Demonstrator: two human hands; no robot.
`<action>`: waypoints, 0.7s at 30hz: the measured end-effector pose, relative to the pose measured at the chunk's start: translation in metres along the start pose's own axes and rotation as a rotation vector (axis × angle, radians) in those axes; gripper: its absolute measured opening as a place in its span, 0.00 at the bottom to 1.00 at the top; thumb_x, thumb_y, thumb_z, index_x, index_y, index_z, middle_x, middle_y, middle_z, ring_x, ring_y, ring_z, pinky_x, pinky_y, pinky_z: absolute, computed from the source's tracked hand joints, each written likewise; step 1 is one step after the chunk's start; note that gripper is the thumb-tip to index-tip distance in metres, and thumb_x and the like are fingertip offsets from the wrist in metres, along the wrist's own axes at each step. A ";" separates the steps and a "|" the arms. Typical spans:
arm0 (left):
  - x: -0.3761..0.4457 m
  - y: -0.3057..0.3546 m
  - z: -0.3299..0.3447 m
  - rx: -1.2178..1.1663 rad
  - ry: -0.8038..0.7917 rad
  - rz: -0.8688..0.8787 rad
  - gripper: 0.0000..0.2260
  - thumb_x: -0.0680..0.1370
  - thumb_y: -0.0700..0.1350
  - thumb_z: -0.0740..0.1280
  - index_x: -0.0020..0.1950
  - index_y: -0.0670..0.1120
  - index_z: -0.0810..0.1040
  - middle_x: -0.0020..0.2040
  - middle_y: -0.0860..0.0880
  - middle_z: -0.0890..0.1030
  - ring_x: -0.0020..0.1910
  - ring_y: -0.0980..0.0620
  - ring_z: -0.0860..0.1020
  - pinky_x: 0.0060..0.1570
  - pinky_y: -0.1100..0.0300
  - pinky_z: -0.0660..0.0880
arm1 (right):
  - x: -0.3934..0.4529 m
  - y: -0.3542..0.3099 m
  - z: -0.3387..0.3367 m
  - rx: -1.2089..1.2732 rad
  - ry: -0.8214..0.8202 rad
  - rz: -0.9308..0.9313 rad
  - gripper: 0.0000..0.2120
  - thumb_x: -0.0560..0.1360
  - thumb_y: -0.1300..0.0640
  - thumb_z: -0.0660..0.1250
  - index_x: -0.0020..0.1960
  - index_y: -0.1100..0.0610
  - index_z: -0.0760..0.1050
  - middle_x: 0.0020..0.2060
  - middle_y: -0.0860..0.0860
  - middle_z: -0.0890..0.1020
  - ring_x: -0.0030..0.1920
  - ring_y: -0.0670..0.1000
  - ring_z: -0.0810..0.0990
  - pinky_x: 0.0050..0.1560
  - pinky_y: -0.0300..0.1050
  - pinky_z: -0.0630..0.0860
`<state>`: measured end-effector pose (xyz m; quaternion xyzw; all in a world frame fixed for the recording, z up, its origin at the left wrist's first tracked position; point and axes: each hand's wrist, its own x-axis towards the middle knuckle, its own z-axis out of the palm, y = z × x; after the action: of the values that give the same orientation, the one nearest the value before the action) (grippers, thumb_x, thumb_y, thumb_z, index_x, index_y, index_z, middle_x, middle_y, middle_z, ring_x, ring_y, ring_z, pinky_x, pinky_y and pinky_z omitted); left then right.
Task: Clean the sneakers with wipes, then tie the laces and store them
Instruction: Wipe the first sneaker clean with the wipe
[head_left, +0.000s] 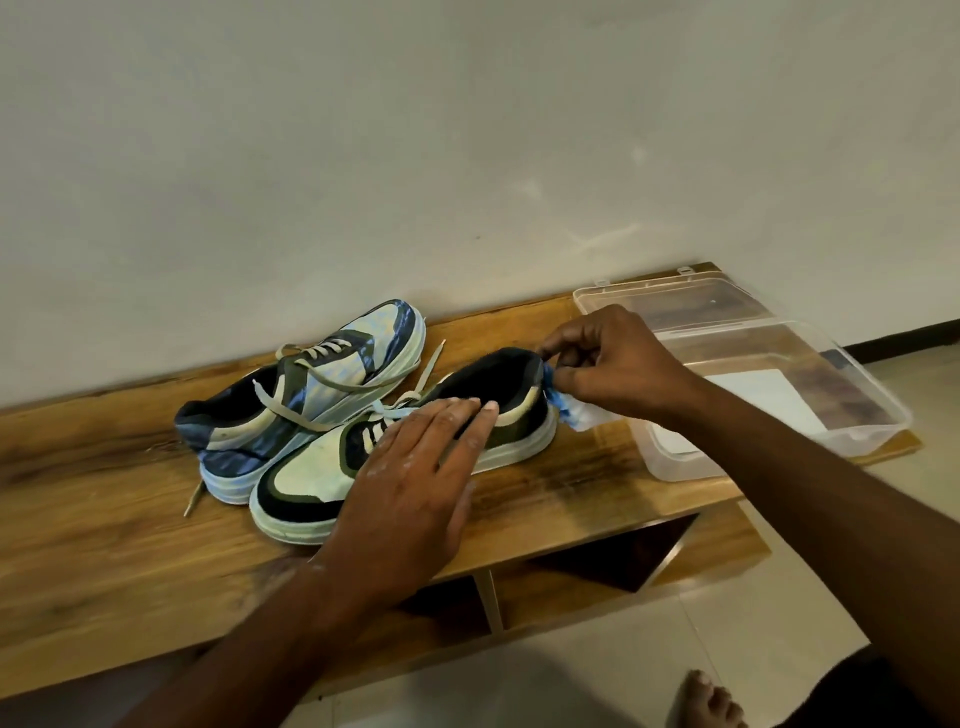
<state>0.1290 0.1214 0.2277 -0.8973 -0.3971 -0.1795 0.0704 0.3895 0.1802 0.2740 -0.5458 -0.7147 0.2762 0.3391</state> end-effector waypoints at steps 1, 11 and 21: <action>-0.001 0.000 -0.001 -0.024 0.025 0.003 0.34 0.77 0.44 0.75 0.81 0.44 0.66 0.74 0.45 0.74 0.73 0.46 0.71 0.69 0.46 0.74 | -0.004 -0.001 -0.003 0.008 -0.033 -0.008 0.14 0.70 0.68 0.73 0.48 0.51 0.87 0.34 0.51 0.86 0.35 0.54 0.84 0.39 0.48 0.81; -0.010 0.018 0.000 -0.179 0.111 0.185 0.22 0.76 0.33 0.73 0.70 0.39 0.79 0.68 0.42 0.80 0.68 0.44 0.77 0.65 0.47 0.77 | -0.041 0.002 -0.036 0.113 -0.282 0.015 0.07 0.73 0.67 0.72 0.42 0.60 0.87 0.37 0.52 0.87 0.38 0.51 0.85 0.42 0.39 0.80; 0.018 0.004 0.005 -0.323 0.073 0.343 0.18 0.76 0.30 0.73 0.66 0.41 0.83 0.65 0.44 0.82 0.67 0.48 0.79 0.62 0.51 0.79 | -0.062 -0.007 -0.049 0.059 -0.618 0.053 0.09 0.68 0.60 0.67 0.38 0.57 0.87 0.35 0.50 0.86 0.39 0.47 0.82 0.48 0.51 0.80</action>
<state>0.1442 0.1319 0.2302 -0.9442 -0.2020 -0.2585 -0.0304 0.4349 0.1191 0.2986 -0.4443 -0.7612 0.4583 0.1142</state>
